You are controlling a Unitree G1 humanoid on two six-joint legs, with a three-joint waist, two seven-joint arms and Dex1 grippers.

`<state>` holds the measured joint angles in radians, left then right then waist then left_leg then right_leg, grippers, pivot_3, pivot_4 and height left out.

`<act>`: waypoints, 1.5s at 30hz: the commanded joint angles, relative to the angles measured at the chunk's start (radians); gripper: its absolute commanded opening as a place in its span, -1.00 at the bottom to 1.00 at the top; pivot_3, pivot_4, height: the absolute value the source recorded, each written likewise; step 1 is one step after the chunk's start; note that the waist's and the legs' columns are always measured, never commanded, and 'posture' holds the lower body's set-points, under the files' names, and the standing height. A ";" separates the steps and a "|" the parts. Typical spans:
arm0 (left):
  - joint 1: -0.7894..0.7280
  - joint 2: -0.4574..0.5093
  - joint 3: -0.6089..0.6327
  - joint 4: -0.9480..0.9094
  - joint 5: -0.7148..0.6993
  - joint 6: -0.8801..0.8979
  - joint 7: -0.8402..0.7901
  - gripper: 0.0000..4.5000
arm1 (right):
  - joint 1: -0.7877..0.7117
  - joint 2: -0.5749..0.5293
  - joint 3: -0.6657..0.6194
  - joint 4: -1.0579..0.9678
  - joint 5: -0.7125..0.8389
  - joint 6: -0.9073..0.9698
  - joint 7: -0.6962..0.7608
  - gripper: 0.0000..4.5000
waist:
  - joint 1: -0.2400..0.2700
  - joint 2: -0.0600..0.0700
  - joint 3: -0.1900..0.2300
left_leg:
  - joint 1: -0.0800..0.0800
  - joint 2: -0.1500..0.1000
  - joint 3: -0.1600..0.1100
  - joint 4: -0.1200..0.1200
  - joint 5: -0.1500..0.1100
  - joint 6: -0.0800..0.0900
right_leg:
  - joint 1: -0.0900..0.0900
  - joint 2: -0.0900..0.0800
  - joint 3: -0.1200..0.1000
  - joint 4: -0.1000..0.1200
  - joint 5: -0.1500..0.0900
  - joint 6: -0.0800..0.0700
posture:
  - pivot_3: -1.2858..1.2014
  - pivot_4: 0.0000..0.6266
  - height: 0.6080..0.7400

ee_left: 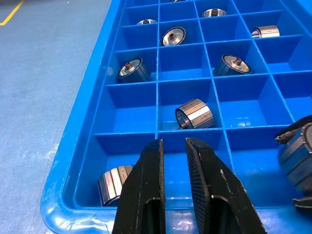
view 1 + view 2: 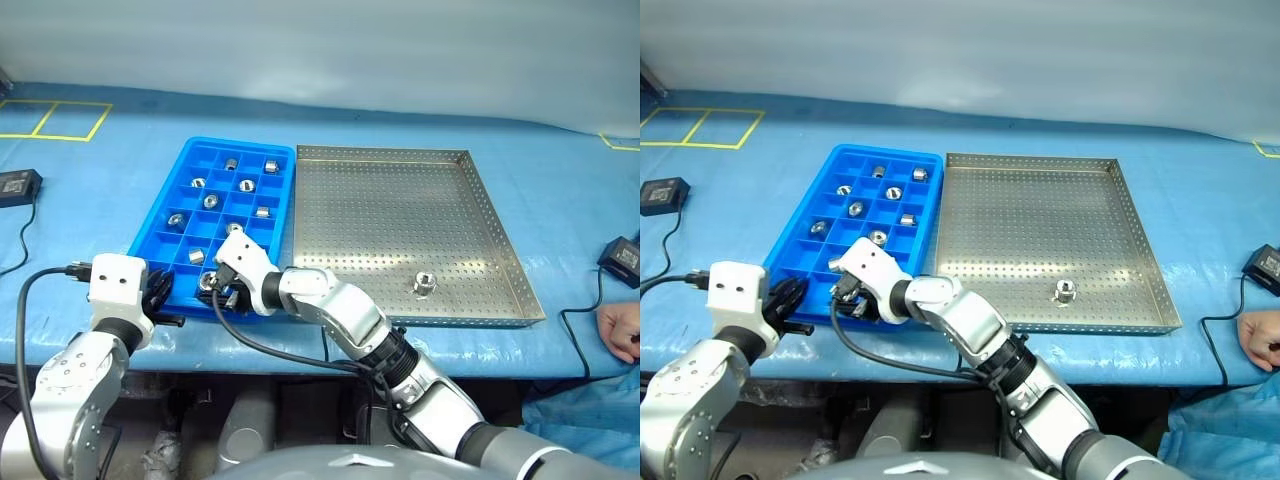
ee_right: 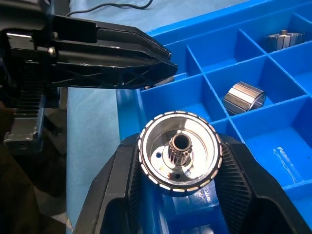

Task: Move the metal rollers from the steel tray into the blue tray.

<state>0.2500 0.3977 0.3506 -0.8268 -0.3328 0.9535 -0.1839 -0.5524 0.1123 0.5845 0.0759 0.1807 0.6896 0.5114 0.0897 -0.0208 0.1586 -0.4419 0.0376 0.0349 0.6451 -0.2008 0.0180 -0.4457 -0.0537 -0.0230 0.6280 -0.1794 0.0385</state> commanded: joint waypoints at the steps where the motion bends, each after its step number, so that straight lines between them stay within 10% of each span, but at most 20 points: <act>1: -0.017 0.006 -0.008 -0.031 -0.001 -0.013 -0.003 -0.68 | -0.021 0.016 -0.006 -0.014 -0.010 -0.052 0.023 0.09 | 0.002 0.000 0.000 | -0.001 0.000 -0.001 0.000 0.000 0.000 | 0.000 0.000 -0.001 0.000 0.000 0.000 | 0.26 -0.52 1.00; 4: -0.031 0.007 -0.020 -0.022 -0.001 -0.014 -0.006 -0.68 | -0.014 0.016 -0.024 -0.046 -0.007 -0.070 0.032 0.48 | 0.004 0.000 0.000 | -0.001 0.000 -0.002 0.000 0.000 0.000 | 0.000 0.000 -0.003 0.000 0.000 -0.001 | 0.25 -0.52 1.00; 25: -0.322 -0.062 -0.412 0.214 -0.106 -0.191 -0.284 -0.68 | 0.211 -0.551 -0.410 -0.612 -0.084 0.348 -0.105 0.48 | -0.037 0.000 0.000 | -0.006 -0.006 -0.001 0.001 0.003 0.005 | 0.004 -0.002 -0.009 0.000 -0.002 -0.004 | 0.08 -0.52 1.00; 45: -0.432 -0.090 -0.541 0.373 -0.101 -0.255 -0.377 -0.68 | 0.339 -0.460 -0.555 -0.589 -0.083 0.555 -0.271 0.48 | -0.101 0.000 0.000 | -0.005 -0.007 -0.002 0.005 0.004 0.007 | 0.006 -0.002 -0.007 0.001 -0.001 -0.001 | 0.00 -0.52 1.00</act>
<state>-0.1705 0.3147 -0.1842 -0.4349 -0.4336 0.7221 -0.5578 -0.2146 -0.3532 0.0504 -0.5025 0.0948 1.2372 0.2540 -0.0108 -0.0203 0.1584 -0.4467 0.0305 0.0321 0.6503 -0.1968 0.0249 -0.4396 -0.0558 -0.0298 0.6294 -0.1804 0.0375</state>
